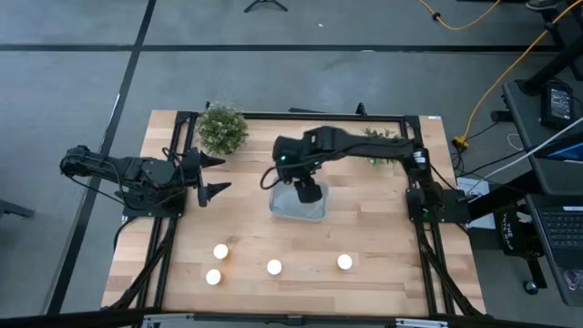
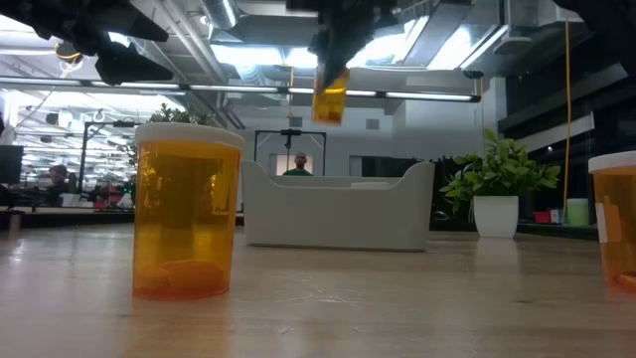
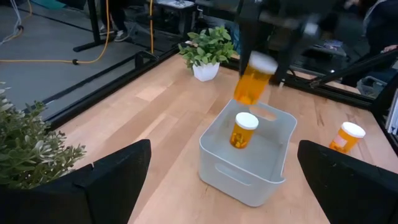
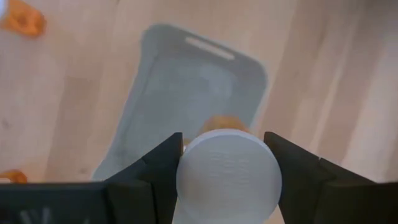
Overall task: Pick and place pill bottles into a basket
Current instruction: Put the orange pill bottle into the grey bin
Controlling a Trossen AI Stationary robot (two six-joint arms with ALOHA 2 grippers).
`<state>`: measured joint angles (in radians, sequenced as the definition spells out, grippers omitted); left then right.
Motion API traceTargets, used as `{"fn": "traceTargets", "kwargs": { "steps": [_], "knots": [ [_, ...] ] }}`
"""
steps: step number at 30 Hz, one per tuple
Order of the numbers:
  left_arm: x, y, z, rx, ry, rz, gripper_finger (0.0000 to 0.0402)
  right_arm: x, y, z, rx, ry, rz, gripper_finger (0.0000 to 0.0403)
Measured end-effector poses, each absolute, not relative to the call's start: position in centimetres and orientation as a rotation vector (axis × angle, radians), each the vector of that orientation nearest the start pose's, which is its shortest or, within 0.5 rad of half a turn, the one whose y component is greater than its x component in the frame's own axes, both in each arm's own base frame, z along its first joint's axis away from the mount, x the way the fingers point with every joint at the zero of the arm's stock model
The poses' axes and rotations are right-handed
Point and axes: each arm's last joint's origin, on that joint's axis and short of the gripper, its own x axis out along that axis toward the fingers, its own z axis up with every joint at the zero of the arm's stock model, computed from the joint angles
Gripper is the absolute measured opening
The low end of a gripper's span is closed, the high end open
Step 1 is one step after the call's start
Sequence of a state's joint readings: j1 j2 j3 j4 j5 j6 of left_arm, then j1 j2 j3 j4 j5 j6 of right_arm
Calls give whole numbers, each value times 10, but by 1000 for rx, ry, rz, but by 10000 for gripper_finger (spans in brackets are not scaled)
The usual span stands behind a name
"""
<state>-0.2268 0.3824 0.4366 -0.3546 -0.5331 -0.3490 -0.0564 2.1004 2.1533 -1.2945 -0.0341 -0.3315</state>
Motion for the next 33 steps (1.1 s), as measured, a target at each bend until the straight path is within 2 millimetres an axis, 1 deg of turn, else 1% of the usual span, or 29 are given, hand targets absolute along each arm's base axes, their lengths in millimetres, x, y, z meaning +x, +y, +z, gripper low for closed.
{"fn": "traceTargets", "kwargs": {
  "steps": [7, 13, 19, 25, 33],
  "knots": [
    [106, -9, 248, -202, 229, 345, 400, 439, -22, 270, -191, 1204, 227, 203],
    [106, -9, 248, -202, 229, 344, 400, 435, -21, 232, -163, 1260, 253, 200],
    [106, -9, 248, -210, 228, 345, 400, 431, -21, 205, -158, 1278, 255, 202],
    [106, -9, 248, -213, 228, 344, 400, 427, -22, 191, -152, 1296, 254, 201],
    [106, -9, 248, -213, 228, 343, 400, 425, -33, 185, -133, 1296, 234, 200]
  ]
}}
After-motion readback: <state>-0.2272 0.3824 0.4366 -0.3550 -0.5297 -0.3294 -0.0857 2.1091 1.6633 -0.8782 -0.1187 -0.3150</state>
